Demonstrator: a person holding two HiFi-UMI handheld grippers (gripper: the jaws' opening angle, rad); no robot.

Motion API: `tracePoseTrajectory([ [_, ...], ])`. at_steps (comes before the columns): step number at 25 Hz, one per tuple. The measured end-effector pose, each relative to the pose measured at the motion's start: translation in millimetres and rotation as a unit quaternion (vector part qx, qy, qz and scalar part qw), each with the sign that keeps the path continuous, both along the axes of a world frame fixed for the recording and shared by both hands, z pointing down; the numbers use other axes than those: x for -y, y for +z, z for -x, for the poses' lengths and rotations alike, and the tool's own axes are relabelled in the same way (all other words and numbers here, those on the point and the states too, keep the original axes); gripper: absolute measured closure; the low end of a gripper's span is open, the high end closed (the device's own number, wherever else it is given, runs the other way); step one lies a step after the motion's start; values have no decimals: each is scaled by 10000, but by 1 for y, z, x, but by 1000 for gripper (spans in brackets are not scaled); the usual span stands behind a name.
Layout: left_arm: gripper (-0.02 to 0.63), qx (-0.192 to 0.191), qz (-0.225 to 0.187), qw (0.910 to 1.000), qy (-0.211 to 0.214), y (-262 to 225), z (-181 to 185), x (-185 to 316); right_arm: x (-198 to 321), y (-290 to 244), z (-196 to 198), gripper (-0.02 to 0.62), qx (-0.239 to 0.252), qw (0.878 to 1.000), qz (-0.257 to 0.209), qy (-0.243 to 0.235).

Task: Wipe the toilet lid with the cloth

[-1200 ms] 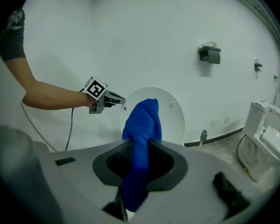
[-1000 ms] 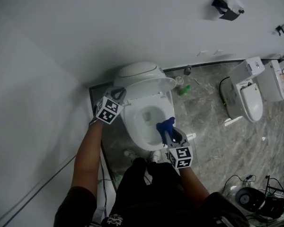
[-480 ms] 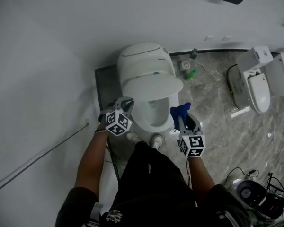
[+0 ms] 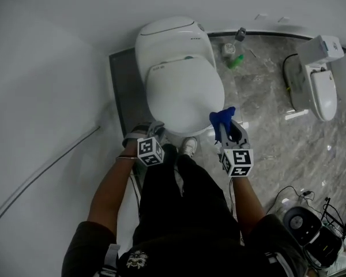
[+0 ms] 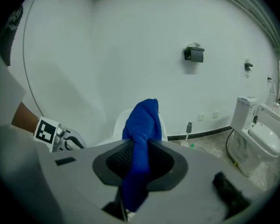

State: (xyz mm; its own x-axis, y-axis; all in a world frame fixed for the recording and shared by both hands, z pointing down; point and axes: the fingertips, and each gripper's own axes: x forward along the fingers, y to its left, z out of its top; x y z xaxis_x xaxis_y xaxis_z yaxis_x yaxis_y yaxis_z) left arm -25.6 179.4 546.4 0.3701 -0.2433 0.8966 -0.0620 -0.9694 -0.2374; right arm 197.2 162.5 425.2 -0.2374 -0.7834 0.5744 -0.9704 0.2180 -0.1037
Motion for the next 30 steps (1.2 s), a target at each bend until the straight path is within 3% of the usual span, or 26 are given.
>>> tracePoseTrajectory([
  [7,528,389,804,9955,307,92,-11,-50,17,64,2,522,-59,9994,324,-114],
  [11,528,774,738,9930,506,137,-12,-58,34,100,14,522,-84,9988,450,-173],
  [22,528,635,779,9949,89,181,-14,-63,99,147,53,522,-322,9983,342,-356],
  [25,528,213,1167,9914,-546,173,-15,-66,120,155,73,522,-311,9969,371,-615],
  [27,528,-272,1502,9811,-1192,159,-15,-59,137,160,92,522,-306,9953,408,-823],
  [29,529,-881,1652,9630,-1940,141,-9,-42,155,165,113,522,-322,9932,434,-1029],
  [30,538,-1270,1731,9451,-2465,129,-3,-27,163,167,124,522,-347,9918,460,-1141],
])
